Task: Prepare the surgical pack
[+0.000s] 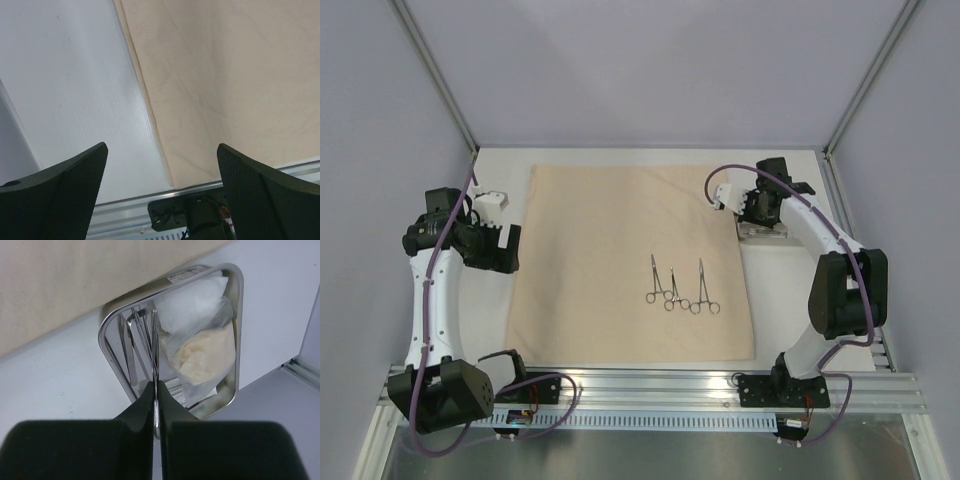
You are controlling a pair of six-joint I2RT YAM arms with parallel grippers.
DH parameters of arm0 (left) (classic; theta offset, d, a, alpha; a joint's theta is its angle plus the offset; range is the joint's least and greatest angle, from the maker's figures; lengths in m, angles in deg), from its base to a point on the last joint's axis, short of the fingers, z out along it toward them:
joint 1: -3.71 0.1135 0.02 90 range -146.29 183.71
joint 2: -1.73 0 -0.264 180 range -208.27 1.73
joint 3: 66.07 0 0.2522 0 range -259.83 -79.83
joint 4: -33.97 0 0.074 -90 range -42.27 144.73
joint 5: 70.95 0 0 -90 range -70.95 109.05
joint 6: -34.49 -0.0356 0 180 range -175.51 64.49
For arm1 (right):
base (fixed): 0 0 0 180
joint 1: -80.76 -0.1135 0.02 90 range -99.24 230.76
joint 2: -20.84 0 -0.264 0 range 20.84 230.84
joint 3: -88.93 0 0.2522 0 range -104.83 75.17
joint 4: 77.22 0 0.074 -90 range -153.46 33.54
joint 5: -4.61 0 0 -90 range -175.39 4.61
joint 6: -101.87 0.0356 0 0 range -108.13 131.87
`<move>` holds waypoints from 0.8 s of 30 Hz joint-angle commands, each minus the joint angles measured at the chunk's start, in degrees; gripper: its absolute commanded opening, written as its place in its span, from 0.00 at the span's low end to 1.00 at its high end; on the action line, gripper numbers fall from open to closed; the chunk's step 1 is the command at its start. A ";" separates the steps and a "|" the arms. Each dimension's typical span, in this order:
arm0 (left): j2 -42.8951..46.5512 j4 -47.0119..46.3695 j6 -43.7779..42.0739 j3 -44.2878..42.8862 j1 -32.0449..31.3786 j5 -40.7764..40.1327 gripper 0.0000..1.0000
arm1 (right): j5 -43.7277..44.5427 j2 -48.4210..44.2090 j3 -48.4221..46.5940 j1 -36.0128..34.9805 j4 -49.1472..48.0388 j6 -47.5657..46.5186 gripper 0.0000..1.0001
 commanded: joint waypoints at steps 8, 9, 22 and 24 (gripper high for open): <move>-3.87 -2.00 1.86 -4.71 0.15 2.37 0.98 | 4.94 7.17 2.85 4.12 -9.19 -6.43 0.01; -4.22 -1.91 1.86 -4.80 0.15 2.55 0.98 | 4.24 7.52 2.67 4.38 -9.19 -6.77 0.00; -6.59 -2.43 2.30 -5.07 0.15 -0.08 0.97 | 0.19 10.69 3.28 4.65 -10.51 -8.71 0.00; -6.68 -2.43 2.21 -4.89 0.16 -0.61 0.97 | 0.02 10.87 2.85 4.83 -10.60 -8.36 0.01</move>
